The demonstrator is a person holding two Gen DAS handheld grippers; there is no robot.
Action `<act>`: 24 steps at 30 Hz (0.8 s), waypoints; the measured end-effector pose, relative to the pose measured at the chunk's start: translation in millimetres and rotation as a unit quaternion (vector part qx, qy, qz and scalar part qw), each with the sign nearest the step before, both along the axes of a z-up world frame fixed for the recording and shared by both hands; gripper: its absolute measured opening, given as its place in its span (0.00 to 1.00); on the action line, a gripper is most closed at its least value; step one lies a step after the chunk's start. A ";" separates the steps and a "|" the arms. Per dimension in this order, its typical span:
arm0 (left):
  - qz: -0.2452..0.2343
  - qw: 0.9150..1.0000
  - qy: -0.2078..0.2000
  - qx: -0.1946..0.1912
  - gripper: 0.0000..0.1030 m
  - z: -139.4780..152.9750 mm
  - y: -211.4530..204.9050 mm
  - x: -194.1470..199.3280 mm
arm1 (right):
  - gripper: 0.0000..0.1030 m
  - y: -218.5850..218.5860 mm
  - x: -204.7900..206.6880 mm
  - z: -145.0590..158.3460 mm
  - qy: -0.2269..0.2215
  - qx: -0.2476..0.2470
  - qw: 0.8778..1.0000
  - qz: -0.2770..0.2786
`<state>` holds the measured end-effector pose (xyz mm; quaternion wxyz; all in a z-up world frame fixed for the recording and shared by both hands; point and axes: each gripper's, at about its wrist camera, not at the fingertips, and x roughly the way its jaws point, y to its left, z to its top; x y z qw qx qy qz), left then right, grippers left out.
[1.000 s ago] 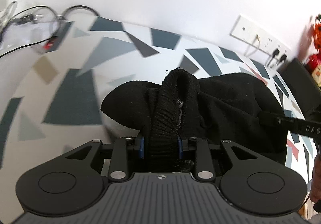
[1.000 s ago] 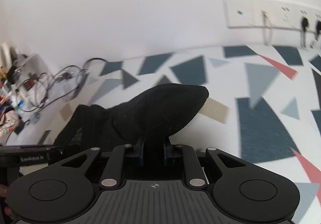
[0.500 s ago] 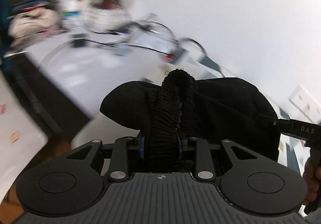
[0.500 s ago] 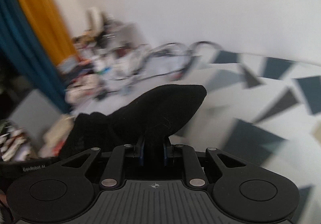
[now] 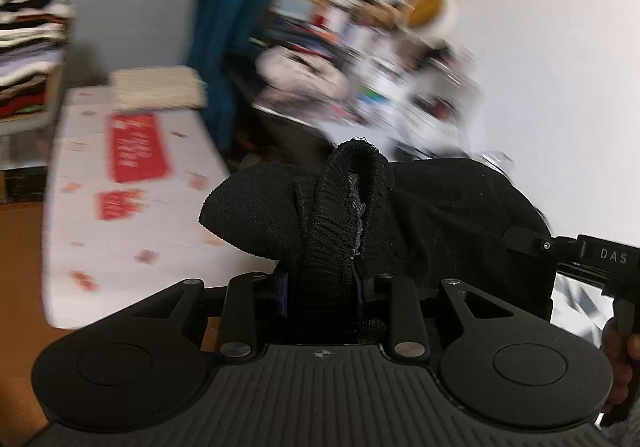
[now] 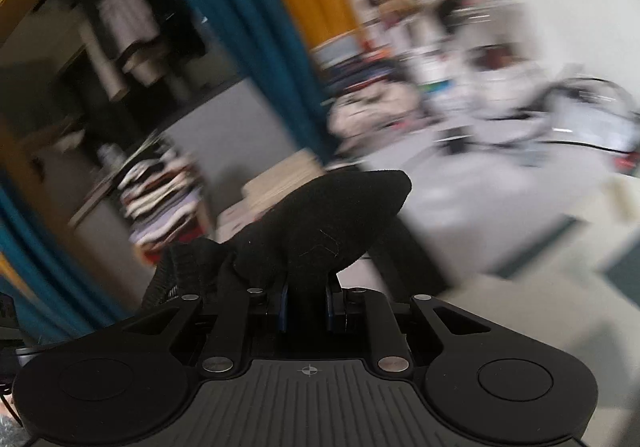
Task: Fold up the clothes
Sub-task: 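Lift the folded garment with both grippers and carry it to the clothes stack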
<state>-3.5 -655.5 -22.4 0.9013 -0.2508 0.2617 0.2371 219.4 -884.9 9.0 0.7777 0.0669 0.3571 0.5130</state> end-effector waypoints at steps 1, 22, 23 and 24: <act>0.017 1.000 -0.001 0.003 0.28 2.0 17.0 -18.0 | 0.15 27.4 -12.3 2.2 0.001 -0.001 1.000 0.018; 0.233 0.971 0.039 0.041 0.28 39.1 300.3 -228.4 | 0.15 422.2 -221.1 20.3 0.033 0.009 0.964 0.262; 0.232 0.971 0.041 0.047 0.28 39.6 312.7 -227.5 | 0.15 438.5 -219.8 18.8 0.035 0.013 0.965 0.261; 0.231 0.971 0.044 0.053 0.28 40.1 325.1 -226.7 | 0.15 456.2 -217.0 16.7 0.041 0.016 0.965 0.258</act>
